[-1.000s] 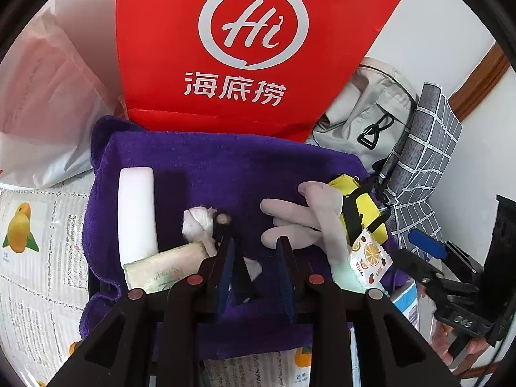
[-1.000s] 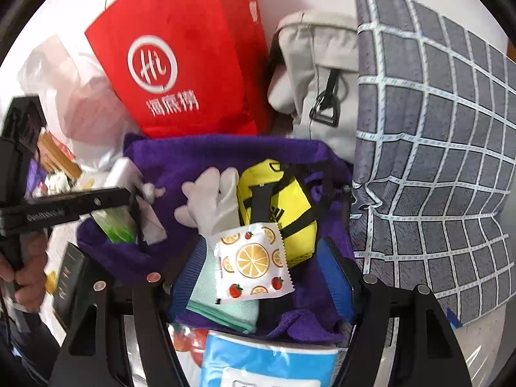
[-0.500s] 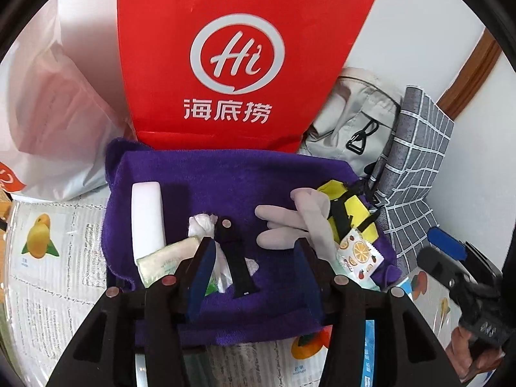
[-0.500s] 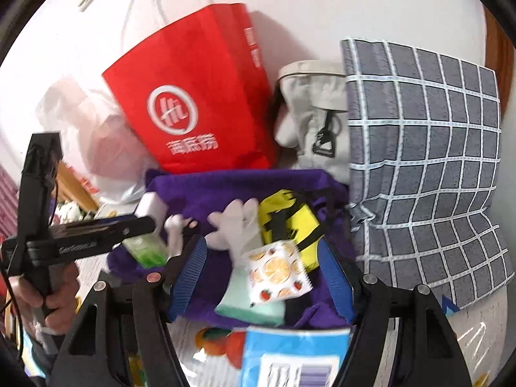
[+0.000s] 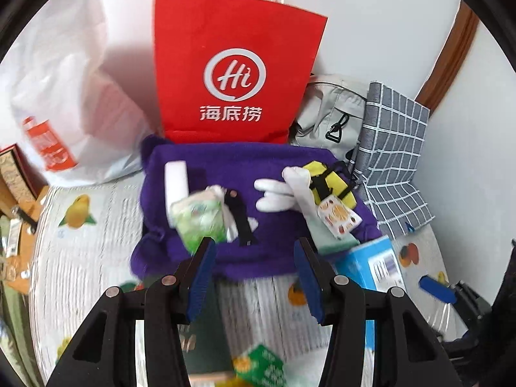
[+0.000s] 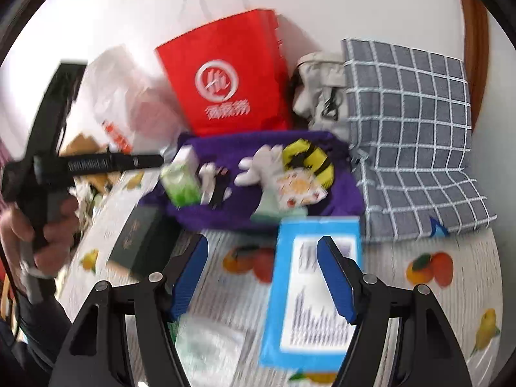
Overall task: Organize soft objects
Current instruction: 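Move the right tool to the white mesh bag while the left tool moves to the green packet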
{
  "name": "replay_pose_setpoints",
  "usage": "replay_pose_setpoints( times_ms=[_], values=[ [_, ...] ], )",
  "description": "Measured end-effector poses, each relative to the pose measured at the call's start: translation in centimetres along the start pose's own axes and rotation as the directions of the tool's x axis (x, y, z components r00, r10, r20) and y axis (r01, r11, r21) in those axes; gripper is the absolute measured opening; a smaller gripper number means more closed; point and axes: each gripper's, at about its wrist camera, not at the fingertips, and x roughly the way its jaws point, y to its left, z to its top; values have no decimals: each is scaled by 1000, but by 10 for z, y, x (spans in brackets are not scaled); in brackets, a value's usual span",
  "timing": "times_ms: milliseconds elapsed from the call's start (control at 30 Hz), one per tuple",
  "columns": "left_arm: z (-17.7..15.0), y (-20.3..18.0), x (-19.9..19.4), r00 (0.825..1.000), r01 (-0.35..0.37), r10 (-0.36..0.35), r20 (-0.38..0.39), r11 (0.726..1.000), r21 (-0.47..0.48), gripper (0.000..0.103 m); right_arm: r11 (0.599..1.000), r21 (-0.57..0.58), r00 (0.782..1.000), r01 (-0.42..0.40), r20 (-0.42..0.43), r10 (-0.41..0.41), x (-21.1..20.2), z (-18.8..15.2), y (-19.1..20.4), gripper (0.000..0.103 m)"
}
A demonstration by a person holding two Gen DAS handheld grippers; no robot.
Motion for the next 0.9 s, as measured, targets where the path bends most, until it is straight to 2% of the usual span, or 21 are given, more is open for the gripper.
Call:
replay_pose_setpoints(
  times_ms=[200, 333, 467, 567, 767, 900],
  values=[
    [-39, 11, -32, 1000, 7, -7, 1, 999, -31, 48, 999, -29, 999, -13, -34, 12, -15, -45, 31, 71],
    [-60, 20, -47, 1000, 12, -12, 6, 998, -57, 48, 999, -13, 997, -37, -71, 36, -14, -76, 48, 78],
    [-80, 28, -55, 1000, -15, 15, 5, 998, -56, 50, 998, -52, 995, 32, -92, -37, -1, -102, 62, 86],
    [-96, 35, -55, 1000, -29, 28, -10, 998, -60, 51, 996, -69, 992, 65, -106, -72, 12, -114, 65, 86],
    [-121, 49, -42, 998, -41, 37, -47, 995, -89, 51, 999, -27, 988, 33, -148, -37, 43, -125, 63, 86],
    [-132, 53, -29, 997, -37, 30, -77, 995, -95, 51, 999, -22, 986, 47, -156, -50, 59, -126, 66, 86]
  ],
)
